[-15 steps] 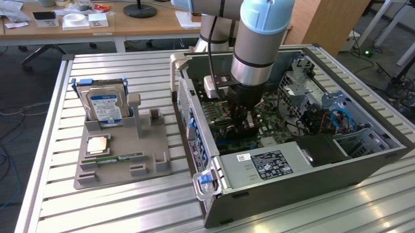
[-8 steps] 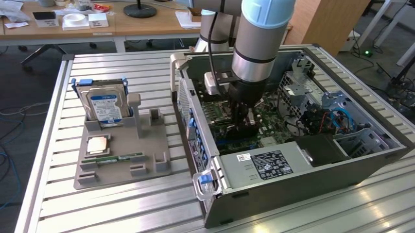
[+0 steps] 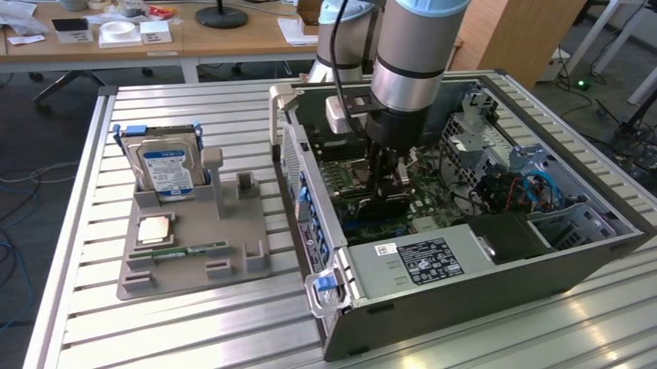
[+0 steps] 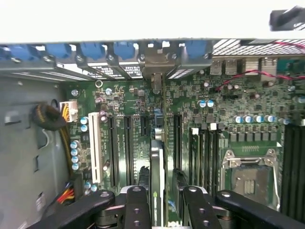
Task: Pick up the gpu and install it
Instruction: 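Insert the gpu into the slot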
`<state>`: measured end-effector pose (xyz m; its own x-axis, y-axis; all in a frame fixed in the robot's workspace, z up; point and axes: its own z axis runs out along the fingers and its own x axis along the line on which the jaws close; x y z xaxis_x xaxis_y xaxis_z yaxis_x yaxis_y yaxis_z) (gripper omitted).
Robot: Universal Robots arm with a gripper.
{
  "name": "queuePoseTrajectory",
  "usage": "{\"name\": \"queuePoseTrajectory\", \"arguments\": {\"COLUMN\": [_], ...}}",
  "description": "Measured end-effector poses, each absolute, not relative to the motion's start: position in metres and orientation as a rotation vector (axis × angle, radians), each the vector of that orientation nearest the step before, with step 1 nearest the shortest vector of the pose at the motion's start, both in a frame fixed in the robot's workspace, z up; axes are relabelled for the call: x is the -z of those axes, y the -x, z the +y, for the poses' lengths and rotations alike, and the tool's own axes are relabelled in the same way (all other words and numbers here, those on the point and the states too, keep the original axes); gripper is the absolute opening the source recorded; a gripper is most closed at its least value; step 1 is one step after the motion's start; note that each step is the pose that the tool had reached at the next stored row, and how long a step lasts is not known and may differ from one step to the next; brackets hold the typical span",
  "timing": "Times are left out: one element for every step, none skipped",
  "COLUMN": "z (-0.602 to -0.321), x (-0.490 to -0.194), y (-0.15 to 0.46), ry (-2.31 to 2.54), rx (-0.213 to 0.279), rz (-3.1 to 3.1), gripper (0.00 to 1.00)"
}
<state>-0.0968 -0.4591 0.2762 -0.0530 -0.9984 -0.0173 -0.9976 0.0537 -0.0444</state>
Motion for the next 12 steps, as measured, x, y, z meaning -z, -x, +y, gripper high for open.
{"name": "queuePoseTrajectory", "arguments": {"z": [-0.459,-0.459,-0.459,-0.459,-0.459,-0.459,-0.459,-0.459,-0.459,-0.459,-0.459,-0.459], "x": [-0.280,-0.284,-0.287,-0.291,-0.294,-0.296,-0.300,-0.302,-0.305,-0.307,-0.309,-0.309], "y": [0.097,0.097,0.097,0.097,0.097,0.097,0.097,0.097,0.097,0.097,0.097,0.097], "ry": [2.132,2.132,2.132,2.132,2.132,2.132,2.132,2.132,2.132,2.132,2.132,2.132], "rx": [0.031,0.031,0.031,0.031,0.031,0.031,0.031,0.031,0.031,0.031,0.031,0.031], "rz": [2.249,2.249,2.249,2.249,2.249,2.249,2.249,2.249,2.249,2.249,2.249,2.249], "gripper": [0.34,0.34,0.34,0.34,0.34,0.34,0.34,0.34,0.34,0.34,0.34,0.34]}}
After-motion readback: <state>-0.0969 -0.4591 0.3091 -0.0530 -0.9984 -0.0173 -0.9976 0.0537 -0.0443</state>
